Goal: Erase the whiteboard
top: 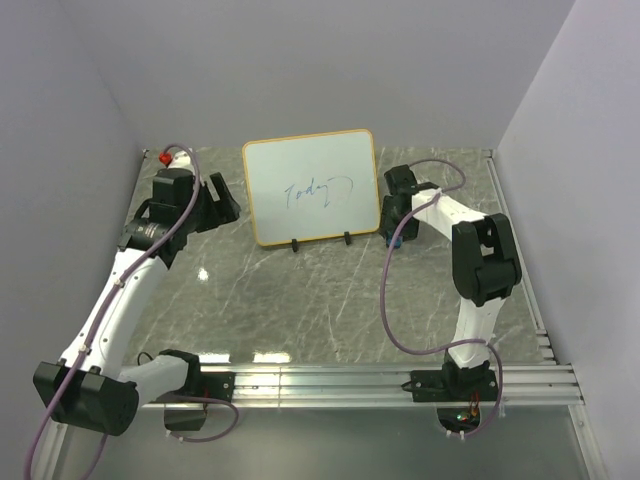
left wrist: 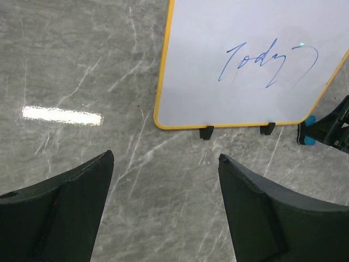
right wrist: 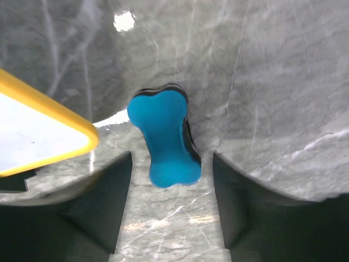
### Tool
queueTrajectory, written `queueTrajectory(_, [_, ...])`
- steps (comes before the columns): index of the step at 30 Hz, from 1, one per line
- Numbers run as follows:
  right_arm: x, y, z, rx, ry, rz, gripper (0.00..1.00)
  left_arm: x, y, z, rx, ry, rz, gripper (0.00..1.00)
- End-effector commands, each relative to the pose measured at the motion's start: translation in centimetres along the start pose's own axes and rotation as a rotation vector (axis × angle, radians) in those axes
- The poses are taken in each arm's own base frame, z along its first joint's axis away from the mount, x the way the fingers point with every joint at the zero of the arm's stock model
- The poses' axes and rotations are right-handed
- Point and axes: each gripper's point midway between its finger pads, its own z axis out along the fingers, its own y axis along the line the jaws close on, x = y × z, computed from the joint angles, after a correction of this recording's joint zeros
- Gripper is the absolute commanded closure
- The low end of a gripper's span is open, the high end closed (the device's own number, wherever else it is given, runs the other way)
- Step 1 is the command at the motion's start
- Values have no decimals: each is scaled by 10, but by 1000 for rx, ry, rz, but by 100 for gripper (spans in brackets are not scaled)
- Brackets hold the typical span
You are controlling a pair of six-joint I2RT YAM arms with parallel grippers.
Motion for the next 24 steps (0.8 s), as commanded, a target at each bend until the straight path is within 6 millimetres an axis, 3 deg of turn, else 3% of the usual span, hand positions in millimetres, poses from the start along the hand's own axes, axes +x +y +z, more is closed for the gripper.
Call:
queueTrajectory(1, [-12,6,-7,0,-19,-19,30,-23,-9,-8,42,-71,19,17])
queueTrajectory(4, [-11,7,-6,-2,-15,-21,25,-21,-7,-7,38,-64,16,18])
queueTrajectory(9, [2,1,-1,16,3,-27,26,-21,-5,-8,37,-66,15,18])
queueTrajectory(24, [-21,15,12,16,-13,-16,34,-9,-3,-4,44,-31,15,19])
